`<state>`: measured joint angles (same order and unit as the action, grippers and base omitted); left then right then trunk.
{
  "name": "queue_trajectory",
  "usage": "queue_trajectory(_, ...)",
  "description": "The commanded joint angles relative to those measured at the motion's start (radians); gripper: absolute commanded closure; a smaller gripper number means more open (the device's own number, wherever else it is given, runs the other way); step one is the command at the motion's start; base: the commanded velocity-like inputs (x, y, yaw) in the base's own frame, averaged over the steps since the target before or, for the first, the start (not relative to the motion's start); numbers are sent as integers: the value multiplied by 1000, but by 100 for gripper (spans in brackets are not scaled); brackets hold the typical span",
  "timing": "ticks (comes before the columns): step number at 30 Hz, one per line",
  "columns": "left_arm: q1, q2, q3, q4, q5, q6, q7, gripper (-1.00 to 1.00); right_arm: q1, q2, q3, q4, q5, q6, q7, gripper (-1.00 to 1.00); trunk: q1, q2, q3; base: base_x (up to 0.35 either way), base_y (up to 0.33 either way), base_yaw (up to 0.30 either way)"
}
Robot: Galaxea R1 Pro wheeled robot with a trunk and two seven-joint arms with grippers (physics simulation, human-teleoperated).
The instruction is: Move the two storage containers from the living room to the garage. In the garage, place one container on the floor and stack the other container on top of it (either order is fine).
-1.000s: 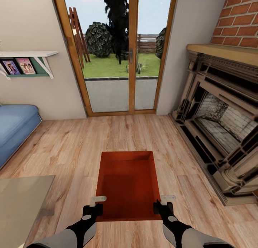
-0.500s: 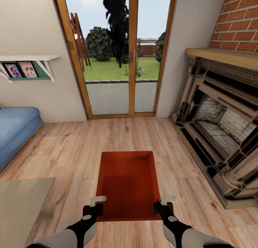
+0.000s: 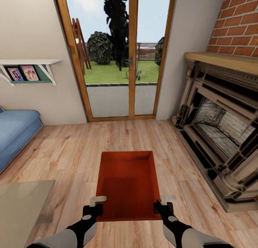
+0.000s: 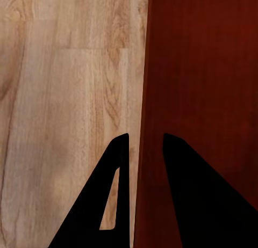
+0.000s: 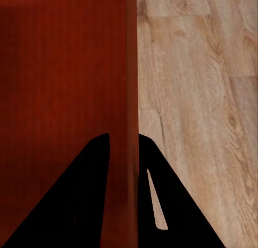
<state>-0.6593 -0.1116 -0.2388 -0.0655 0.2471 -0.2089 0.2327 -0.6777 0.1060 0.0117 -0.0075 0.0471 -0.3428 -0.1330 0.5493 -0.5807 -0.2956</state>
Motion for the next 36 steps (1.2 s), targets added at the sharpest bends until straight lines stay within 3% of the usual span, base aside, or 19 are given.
queue_trajectory(1,0,-2,4,4,15,-1,7,100,-2,1,-16,-2,17,-33,0,100,0,-1,0,0,0,0)
queue_trajectory(36,0,-2,4,4,15,-1,7,100,-1,1,-16,-2,17,-33,0,100,0,-1,58,0,0,0)
